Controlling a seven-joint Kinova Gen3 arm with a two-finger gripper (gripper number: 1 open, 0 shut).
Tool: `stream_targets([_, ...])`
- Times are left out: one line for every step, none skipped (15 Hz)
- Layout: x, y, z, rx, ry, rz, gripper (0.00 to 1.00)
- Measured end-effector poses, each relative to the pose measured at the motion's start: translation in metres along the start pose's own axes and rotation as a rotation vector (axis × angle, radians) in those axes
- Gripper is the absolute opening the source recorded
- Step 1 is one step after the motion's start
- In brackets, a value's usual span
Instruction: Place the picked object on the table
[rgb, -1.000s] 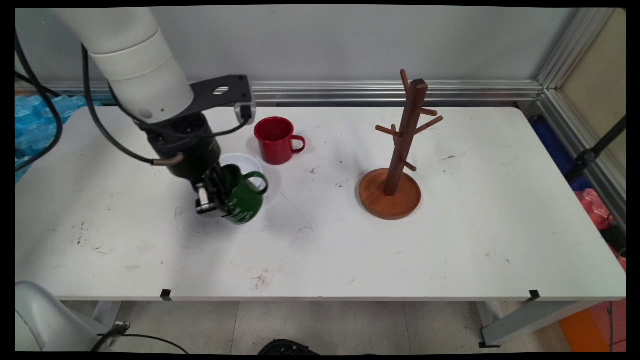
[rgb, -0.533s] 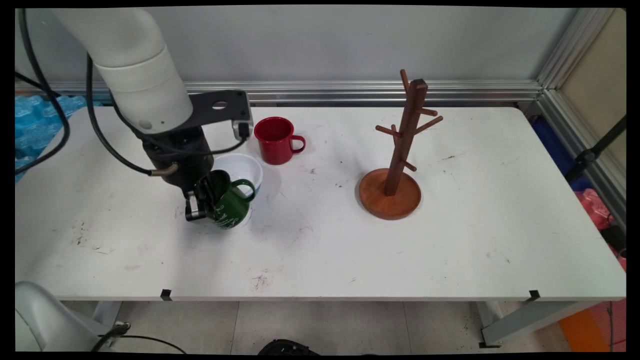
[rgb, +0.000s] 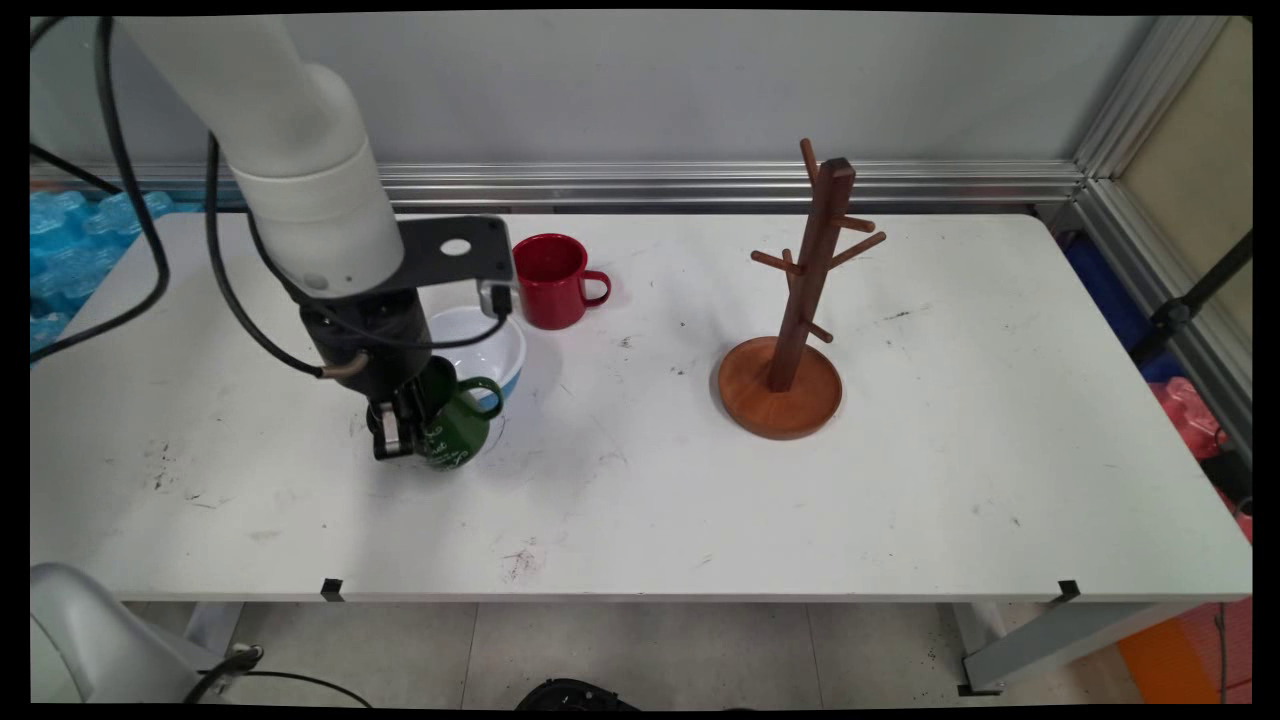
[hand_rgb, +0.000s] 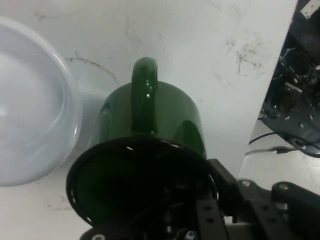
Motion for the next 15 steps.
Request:
stream_targets([0.002, 0.001, 0.004, 0.002, -0.006, 0.0, 0.0])
stream_targets([0.005, 0.002, 0.008, 0.004, -0.011, 0.0, 0.0])
stream_targets([0.008, 0.002, 0.011, 0.006, -0.015, 0.0, 0.0])
stream_targets([0.011, 0.003, 0.015, 0.008, -0.019, 0.0, 0.0])
stream_targets([0.013, 0.004, 0.02, 0.011, -0.024, 0.0, 0.0])
stream_targets([0.016, 0.004, 0.023, 0.013, -0.027, 0.0, 0.0])
stream_targets([0.017, 0.004, 0.026, 0.014, -0.03, 0.001, 0.0])
stream_targets([0.019, 0.005, 0.029, 0.017, -0.034, 0.0, 0.0])
stream_targets([0.021, 0.005, 0.031, 0.018, -0.037, 0.0, 0.0])
stream_targets([0.023, 0.006, 0.035, 0.019, -0.04, -0.001, 0.0])
stream_targets([0.026, 0.007, 0.039, 0.02, -0.044, -0.003, 0.0])
stream_targets([0.028, 0.007, 0.042, 0.02, -0.047, -0.005, 0.0])
stream_targets([0.031, 0.008, 0.046, 0.02, -0.05, -0.006, 0.0])
stream_targets([0.032, 0.009, 0.048, 0.021, -0.051, -0.007, 0.0])
stream_targets([0.034, 0.009, 0.051, 0.022, -0.054, -0.009, 0.0])
